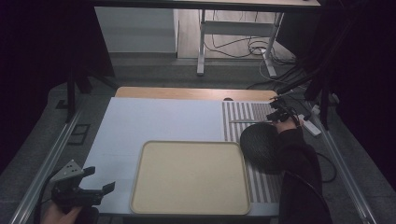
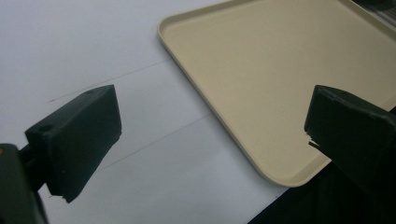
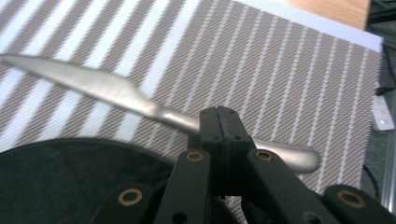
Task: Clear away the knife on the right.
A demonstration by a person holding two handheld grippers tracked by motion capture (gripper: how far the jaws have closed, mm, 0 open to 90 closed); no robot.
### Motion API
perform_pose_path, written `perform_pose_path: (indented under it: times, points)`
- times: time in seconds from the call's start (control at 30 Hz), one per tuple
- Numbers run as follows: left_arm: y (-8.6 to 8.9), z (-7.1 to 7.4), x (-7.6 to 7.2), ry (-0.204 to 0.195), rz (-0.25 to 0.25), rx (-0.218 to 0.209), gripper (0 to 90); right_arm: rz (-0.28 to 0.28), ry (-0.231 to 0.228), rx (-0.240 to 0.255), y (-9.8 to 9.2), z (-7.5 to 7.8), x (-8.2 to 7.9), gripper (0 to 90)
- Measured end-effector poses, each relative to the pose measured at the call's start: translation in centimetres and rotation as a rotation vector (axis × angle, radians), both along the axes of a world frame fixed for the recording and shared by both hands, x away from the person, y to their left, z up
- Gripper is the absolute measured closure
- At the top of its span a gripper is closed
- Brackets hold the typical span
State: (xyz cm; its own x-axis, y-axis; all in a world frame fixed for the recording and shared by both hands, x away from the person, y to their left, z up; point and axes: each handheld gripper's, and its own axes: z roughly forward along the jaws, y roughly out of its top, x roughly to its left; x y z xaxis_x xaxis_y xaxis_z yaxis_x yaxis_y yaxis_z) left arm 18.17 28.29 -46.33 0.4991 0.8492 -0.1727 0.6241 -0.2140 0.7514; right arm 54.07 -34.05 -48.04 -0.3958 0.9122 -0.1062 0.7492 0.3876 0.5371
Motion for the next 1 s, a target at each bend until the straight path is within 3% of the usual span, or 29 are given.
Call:
perform_pose_path:
  times: [0.27,0.43,0.57,0.6,0.63,0.73,0.87,0.97,1.0]
  points:
    - [0.0,0.0,0.0,0.002,-0.001,0.003,3.5,-0.051,-0.004,-0.046,-0.9,-1.4,1.4,90.0]
    - [-0.1,0.0,0.0,0.001,-0.003,0.009,3.5,-0.039,-0.007,-0.093,-1.2,-1.7,1.5,90.0]
    - [-0.1,0.0,0.0,0.0,-0.002,0.011,3.5,-0.037,0.058,-0.122,-1.8,-1.9,1.1,90.0]
    - [-0.1,0.0,0.0,0.0,-0.002,0.011,3.6,-0.032,0.062,-0.105,-2.0,-1.9,1.0,90.0]
    - [-0.1,0.0,0.0,0.0,-0.002,0.012,3.5,-0.025,0.109,-0.082,-2.4,-1.6,0.7,90.0]
    - [-0.1,0.0,0.0,0.0,-0.002,0.014,3.6,-0.009,0.145,-0.084,-2.6,-1.4,0.4,90.0]
    - [-0.2,0.0,0.0,0.0,-0.002,0.018,3.7,-0.015,0.209,-0.037,-3.3,-1.2,0.1,90.0]
    - [-0.2,0.0,0.0,0.001,-0.003,0.019,3.7,-0.026,0.213,-0.038,-3.4,-1.1,0.2,89.9]
    - [-0.2,0.0,0.0,0.002,-0.003,0.019,3.7,-0.037,0.174,-0.018,-3.3,-0.6,0.3,80.6]
